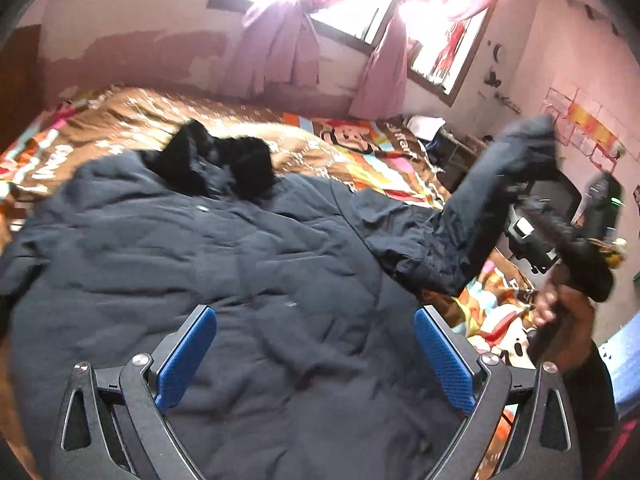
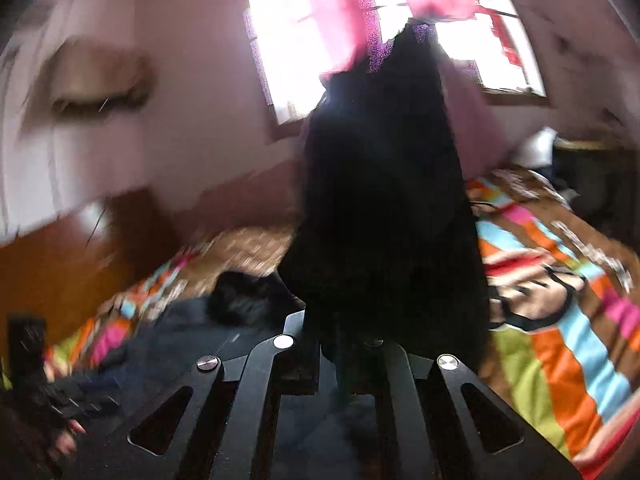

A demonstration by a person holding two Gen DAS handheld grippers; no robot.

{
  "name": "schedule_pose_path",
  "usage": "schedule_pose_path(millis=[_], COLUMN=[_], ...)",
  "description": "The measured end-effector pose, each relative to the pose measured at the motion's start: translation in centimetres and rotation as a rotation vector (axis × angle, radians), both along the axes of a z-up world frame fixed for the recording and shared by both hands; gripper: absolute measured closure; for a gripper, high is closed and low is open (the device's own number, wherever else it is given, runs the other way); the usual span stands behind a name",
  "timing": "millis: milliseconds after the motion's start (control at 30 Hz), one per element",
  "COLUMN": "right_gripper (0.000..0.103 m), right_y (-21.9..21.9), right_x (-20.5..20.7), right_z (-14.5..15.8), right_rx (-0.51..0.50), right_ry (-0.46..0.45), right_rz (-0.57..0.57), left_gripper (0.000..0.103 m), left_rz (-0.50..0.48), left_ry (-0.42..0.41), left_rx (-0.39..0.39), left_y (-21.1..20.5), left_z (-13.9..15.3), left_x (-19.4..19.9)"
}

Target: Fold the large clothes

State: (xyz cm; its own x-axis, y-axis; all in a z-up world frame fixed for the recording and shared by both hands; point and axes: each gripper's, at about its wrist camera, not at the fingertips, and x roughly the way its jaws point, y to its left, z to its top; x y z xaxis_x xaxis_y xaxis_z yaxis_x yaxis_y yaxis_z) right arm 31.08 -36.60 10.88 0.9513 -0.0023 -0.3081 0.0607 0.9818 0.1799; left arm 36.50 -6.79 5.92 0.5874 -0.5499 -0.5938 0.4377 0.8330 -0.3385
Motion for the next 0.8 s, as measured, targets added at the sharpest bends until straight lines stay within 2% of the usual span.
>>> schedule_pose_path(millis=[200, 300, 433, 500, 533, 567, 600, 633, 667, 800], right_gripper=[0.097, 0.097, 0.093, 0.09, 0.084, 0.069, 0.059, 0.04, 0.031, 0.031], right_y=[10.4, 14.0, 17.0, 17.8, 18.4, 18.6, 18.7, 18.7, 18.0, 16.9], right_x=[2.7, 3.2, 3.7, 4.0, 4.1, 3.7, 3.0, 2.2, 1.3, -1.5], right_z=[-2.6, -5.5, -10.4, -13.2, -14.2, -15.1, -15.7, -16.0, -16.3, -16.3], right_rx=[-0.092, -0.106, -0.047, 0.003, 0.003, -0.003, -0.008, -0.006, 0.006, -0.031], right_ry=[0.123, 0.204, 0.345, 0.45, 0.483, 0.509, 0.52, 0.521, 0.512, 0.496], right_rz=[0.188, 0.27, 0.372, 0.428, 0.439, 0.453, 0.463, 0.476, 0.494, 0.472], left_gripper=[0.004, 0.004, 0.004, 0.004, 0.004, 0.004, 0.004, 0.004, 0.004, 0.004], left_rz=[0.003, -0.013, -0.003, 0.013, 0.017, 0.018, 0.02, 0.017, 0.011, 0.035], left_ry=[0.008, 0.024, 0.079, 0.114, 0.132, 0.152, 0.164, 0.184, 0.206, 0.298], left_rx=[-0.043, -0.056, -0.099, -0.12, -0.134, -0.149, -0.158, -0.177, -0.202, -0.349], left_y=[7.0, 9.0, 11.4, 12.0, 12.2, 12.4, 12.4, 12.3, 12.2, 11.4], left_z=[0.1, -0.8, -2.9, -4.0, -4.5, -5.3, -5.7, -6.2, -6.8, -9.3], left_x=[-3.5, -4.7, -5.5, -5.3, -5.1, -4.9, -4.7, -4.3, -3.9, -2.0])
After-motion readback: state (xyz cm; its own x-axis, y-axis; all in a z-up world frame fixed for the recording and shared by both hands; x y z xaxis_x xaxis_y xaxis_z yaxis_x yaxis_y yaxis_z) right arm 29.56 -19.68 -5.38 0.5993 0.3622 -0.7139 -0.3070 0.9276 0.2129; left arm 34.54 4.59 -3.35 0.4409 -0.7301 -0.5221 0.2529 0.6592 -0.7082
